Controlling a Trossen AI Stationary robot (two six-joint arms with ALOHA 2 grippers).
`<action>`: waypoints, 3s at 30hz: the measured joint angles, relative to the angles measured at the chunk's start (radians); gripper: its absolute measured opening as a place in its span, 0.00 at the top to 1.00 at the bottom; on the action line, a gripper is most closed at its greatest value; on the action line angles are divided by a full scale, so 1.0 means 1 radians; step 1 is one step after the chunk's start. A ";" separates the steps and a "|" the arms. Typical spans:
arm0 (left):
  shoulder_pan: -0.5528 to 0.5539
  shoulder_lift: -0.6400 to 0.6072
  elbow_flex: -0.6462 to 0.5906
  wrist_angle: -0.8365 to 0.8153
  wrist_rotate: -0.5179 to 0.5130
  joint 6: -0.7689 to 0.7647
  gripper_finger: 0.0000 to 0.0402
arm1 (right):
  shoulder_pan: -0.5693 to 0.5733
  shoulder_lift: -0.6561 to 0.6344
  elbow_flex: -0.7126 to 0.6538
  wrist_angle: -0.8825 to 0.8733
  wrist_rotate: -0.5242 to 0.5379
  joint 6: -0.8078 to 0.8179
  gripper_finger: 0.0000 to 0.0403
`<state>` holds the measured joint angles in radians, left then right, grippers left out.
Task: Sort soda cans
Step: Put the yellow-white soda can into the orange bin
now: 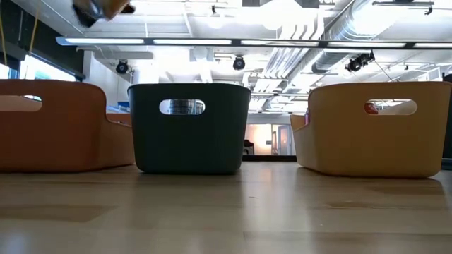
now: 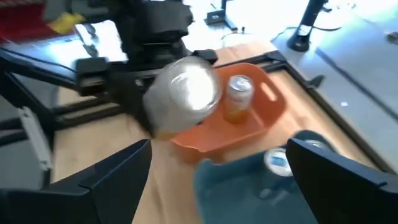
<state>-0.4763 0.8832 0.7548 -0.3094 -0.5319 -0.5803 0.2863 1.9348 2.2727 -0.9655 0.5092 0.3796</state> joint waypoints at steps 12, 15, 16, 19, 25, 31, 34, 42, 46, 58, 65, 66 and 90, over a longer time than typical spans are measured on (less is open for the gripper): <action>-0.087 -0.090 -0.141 0.158 -0.304 -0.067 0.32 | -0.110 0.006 -0.362 0.679 -0.134 0.157 0.09; -0.087 -0.084 -0.140 0.196 -0.344 -0.038 0.32 | -0.145 0.006 -0.428 0.786 -0.142 0.203 0.09; -0.087 -0.078 -0.140 0.203 -0.347 -0.027 0.32 | -0.153 0.006 -0.438 0.795 -0.140 0.208 0.09; -0.086 -0.067 -0.141 0.218 -0.369 -0.006 0.32 | -0.170 0.005 -0.469 0.833 -0.149 0.233 0.09; -0.045 -0.032 -0.141 0.251 -0.375 0.009 0.32 | -0.175 0.006 -0.485 0.891 -0.201 0.214 0.09; 0.016 0.040 -0.141 0.389 -0.268 0.069 0.31 | -0.177 0.013 -0.485 0.913 -0.175 0.207 0.09; 0.037 0.076 -0.141 0.440 -0.233 0.112 0.31 | -0.176 0.020 -0.485 0.919 -0.181 0.216 0.09; 0.059 0.078 -0.141 0.452 -0.241 0.091 0.30 | -0.157 0.024 -0.485 0.927 -0.086 0.218 0.21; 0.064 0.086 -0.141 0.471 -0.247 0.115 0.30 | -0.154 0.023 -0.485 0.926 -0.069 0.210 0.31; 0.085 0.065 -0.138 0.415 -0.167 0.213 0.18 | -0.155 -0.022 -0.485 0.844 -0.074 0.149 0.31; 0.084 0.004 -0.099 0.180 -0.118 0.193 0.10 | -0.165 -0.097 -0.485 0.735 -0.003 0.109 0.31; 0.084 -0.006 -0.077 0.129 -0.116 0.193 0.10 | -0.164 -0.098 -0.485 0.721 -0.003 0.110 0.31; 0.054 -0.092 0.427 -0.376 -0.101 0.198 0.10 | -0.129 0.173 -0.486 1.155 -0.056 0.014 0.31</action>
<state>-0.4226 0.7908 1.1821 -0.6854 -0.6325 -0.3826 0.1575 2.1083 1.7863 0.1894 0.4532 0.3933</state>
